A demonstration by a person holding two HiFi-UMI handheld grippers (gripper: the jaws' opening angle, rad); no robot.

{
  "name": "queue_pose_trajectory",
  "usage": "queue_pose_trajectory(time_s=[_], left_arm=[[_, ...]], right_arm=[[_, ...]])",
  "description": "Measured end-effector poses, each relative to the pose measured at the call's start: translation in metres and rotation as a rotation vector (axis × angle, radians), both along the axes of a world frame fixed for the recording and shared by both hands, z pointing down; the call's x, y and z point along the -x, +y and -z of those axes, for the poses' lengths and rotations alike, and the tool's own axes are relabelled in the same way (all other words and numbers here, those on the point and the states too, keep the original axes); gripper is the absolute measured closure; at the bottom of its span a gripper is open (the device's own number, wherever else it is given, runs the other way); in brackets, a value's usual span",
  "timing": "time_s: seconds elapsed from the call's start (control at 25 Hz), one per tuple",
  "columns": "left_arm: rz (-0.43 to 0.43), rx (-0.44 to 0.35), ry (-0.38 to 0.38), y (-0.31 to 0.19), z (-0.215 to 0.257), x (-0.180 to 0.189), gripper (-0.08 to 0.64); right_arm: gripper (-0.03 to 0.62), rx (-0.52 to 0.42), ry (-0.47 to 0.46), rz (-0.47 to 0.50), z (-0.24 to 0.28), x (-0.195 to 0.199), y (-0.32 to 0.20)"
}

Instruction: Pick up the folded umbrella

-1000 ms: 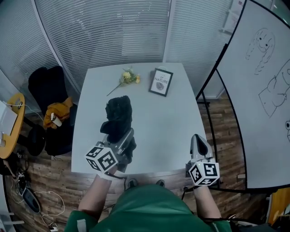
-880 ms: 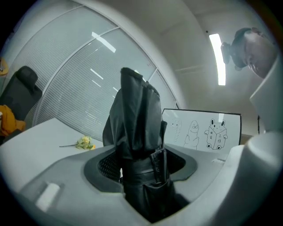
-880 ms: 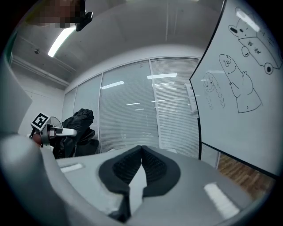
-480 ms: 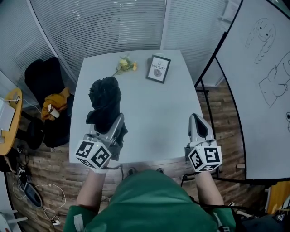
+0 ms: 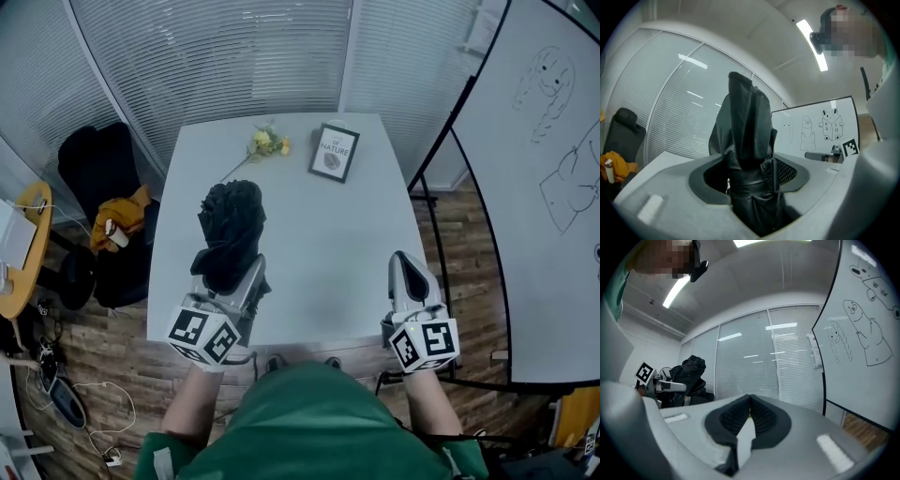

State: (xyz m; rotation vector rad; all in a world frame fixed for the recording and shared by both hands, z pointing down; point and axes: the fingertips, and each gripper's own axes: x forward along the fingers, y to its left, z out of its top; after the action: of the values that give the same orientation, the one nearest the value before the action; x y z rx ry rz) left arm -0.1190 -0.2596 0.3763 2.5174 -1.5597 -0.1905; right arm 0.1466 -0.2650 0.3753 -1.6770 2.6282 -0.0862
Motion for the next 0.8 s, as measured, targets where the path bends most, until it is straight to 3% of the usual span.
queue_pose_trajectory(time_s=[0.16, 0.36, 0.64, 0.8], left_arm=[[0.008, -0.034, -0.168, 0.004, -0.006, -0.005, 0.296], [0.029, -0.054, -0.275, 0.008, -0.009, -0.006, 0.296], [0.065, -0.110, -0.518, 0.012, -0.013, -0.004, 0.296], [0.070, -0.141, -0.615, 0.017, -0.016, -0.005, 0.296]], right_arm=[[0.589, 0.003, -0.002, 0.009, -0.003, -0.001, 0.002], [0.589, 0.004, -0.008, 0.014, -0.004, -0.002, 0.004], [0.589, -0.028, 0.018, 0.043, -0.003, 0.007, 0.010], [0.589, -0.030, 0.022, 0.052, -0.003, 0.012, 0.010]])
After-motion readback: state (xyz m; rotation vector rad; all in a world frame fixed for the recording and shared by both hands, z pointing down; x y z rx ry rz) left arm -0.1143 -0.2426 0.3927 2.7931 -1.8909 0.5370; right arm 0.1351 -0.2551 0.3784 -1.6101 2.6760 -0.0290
